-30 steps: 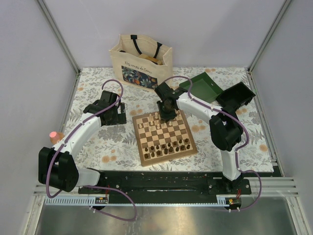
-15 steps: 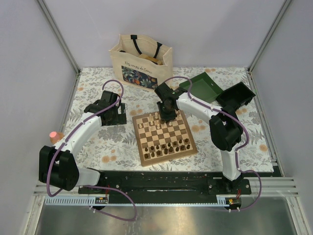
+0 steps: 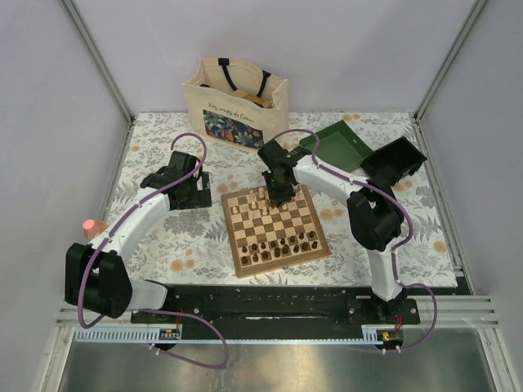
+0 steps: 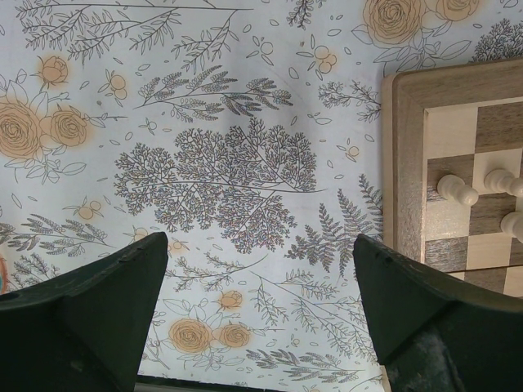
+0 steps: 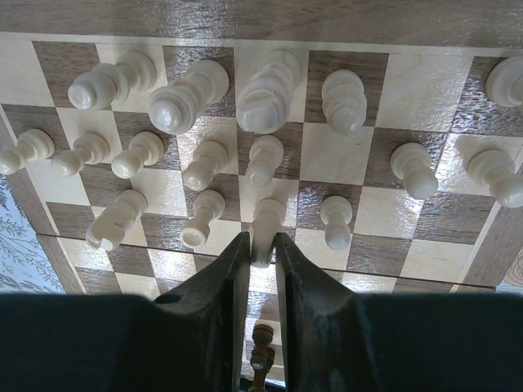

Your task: Set up the chess pieces on the board

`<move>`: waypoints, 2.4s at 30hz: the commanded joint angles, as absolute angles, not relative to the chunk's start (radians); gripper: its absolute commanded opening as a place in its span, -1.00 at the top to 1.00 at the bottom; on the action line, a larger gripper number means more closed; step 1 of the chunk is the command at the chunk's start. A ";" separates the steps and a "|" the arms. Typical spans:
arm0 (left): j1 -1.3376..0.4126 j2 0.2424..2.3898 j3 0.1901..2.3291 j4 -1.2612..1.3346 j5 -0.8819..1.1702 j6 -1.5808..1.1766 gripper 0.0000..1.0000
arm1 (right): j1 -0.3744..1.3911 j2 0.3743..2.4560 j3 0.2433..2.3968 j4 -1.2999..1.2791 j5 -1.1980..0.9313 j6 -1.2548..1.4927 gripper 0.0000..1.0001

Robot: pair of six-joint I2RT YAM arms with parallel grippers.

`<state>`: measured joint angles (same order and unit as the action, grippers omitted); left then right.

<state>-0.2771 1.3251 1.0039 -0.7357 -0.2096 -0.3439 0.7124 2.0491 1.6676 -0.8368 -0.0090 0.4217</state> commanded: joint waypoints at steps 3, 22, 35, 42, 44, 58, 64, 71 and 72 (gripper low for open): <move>-0.275 1.318 1.008 -0.721 -0.199 -0.336 -0.98 | 0.726 2.030 1.697 -0.845 0.020 0.405 0.61; -0.275 1.319 1.008 -0.721 -0.196 -0.336 -0.98 | 0.707 1.904 1.812 -0.945 0.118 0.322 0.73; -0.276 1.304 1.003 -0.722 -0.196 -0.336 -0.98 | 0.608 1.997 1.887 -0.930 0.114 0.333 0.73; -0.276 1.301 1.002 -0.721 -0.195 -0.336 -0.98 | 0.584 2.058 1.899 -0.905 0.103 0.334 0.72; -0.276 1.301 1.002 -0.721 -0.193 -0.336 -0.98 | 0.581 2.075 1.907 -0.904 0.103 0.336 0.72; -0.276 1.308 1.005 -0.721 -0.193 -0.336 -0.98 | 0.574 2.154 1.930 -0.891 0.115 0.330 0.71; -0.276 1.313 1.008 -0.722 -0.193 -0.336 -0.98 | 0.572 2.160 1.916 -0.888 0.107 0.334 0.71; -0.276 1.316 1.006 -0.721 -0.195 -0.334 -0.98 | 0.572 2.163 1.898 -0.876 0.107 0.333 0.66; -0.276 1.316 1.008 -0.721 -0.196 -0.334 -0.98 | 0.572 2.164 1.898 -0.874 0.103 0.333 0.64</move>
